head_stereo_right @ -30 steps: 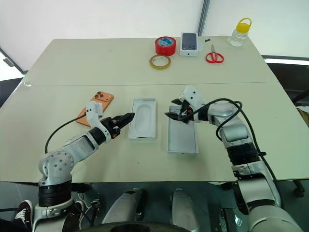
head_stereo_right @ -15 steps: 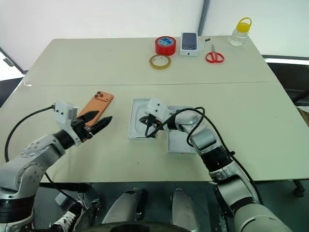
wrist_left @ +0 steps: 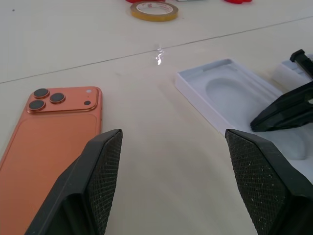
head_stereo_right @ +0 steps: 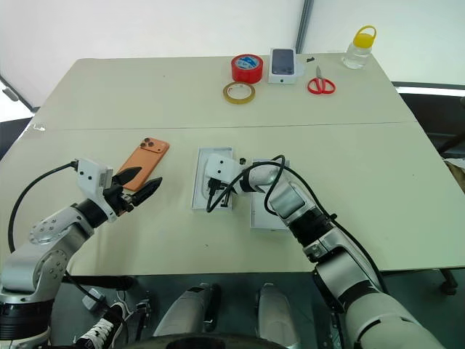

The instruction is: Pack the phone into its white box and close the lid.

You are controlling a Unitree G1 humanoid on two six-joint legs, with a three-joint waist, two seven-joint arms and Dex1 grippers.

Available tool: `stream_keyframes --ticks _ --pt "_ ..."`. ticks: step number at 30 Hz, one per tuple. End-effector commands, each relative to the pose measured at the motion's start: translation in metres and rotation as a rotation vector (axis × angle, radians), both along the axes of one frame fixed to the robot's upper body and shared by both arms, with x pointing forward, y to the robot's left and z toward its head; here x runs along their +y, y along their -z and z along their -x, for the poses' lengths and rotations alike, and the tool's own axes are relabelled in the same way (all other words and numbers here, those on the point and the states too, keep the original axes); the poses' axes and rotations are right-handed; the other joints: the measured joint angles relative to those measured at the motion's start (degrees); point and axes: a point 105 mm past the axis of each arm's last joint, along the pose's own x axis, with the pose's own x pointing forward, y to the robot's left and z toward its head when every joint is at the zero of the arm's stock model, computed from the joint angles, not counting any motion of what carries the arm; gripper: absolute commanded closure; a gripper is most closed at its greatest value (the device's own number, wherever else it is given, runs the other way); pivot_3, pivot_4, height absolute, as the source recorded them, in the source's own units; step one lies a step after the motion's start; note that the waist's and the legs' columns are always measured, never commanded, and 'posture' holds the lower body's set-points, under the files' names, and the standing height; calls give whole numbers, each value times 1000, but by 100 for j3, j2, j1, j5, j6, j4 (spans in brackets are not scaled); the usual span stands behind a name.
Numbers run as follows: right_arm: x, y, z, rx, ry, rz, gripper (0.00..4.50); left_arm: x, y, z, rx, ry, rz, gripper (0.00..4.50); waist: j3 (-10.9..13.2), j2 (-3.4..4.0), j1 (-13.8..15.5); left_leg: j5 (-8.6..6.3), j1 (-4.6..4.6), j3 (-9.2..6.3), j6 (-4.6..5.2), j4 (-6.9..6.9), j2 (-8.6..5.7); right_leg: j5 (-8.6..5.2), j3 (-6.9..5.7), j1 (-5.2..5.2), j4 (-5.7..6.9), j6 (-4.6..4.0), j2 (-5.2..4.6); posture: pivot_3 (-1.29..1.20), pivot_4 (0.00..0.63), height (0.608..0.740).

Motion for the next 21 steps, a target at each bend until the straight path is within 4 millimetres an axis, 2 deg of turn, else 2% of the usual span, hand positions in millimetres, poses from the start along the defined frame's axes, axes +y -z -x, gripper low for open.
stream_keyframes --ticks 1,4,8,10,12,15,19,21 --pt "2 -7 0 -1 -11 -32 4446 -2 -17 -1 -66 2 0 967 0 0 0 0 0 0 0 1 0 0 0 0 0 0 0 0 150 740" --pt "2 -18 -2 -6 6 -85 4446 6 -16 -5 -35 -39 28 967 0 0 7 0 0 -1 0 2 0 0 -1 0 1 0 0 0 150 740" --pt "4 -41 -10 -60 37 -173 4446 26 -17 -15 25 -113 92 967 0 0 -6 0 0 0 -1 1 0 1 0 0 3 0 1 0 150 740" --pt "12 -61 -12 -87 49 -257 4446 46 -21 -22 44 -168 131 967 0 0 -18 2 -1 -1 -3 1 0 1 0 1 6 0 3 0 150 740" --pt "22 -72 -11 -110 42 -292 4446 69 -21 -30 57 -236 142 967 0 0 -27 5 -1 -1 -7 0 1 1 1 -3 12 0 5 0 150 740" --pt "38 -76 -12 -172 46 -290 4446 96 -15 -43 89 -316 88 967 0 0 -43 16 -1 -1 -27 -8 7 3 0 -23 14 -4 13 0 150 740" --pt "47 -73 -15 -235 61 -244 4446 112 -12 -55 98 -357 7 967 0 -1 -4 25 -1 -1 -41 -16 3 4 0 -25 6 -5 8 0 150 740" --pt "57 -73 -12 -239 56 -233 4446 113 -3 -61 135 -345 -12 967 0 -1 10 25 -2 -1 -41 -15 -1 4 0 -24 6 -4 4 0 150 740"
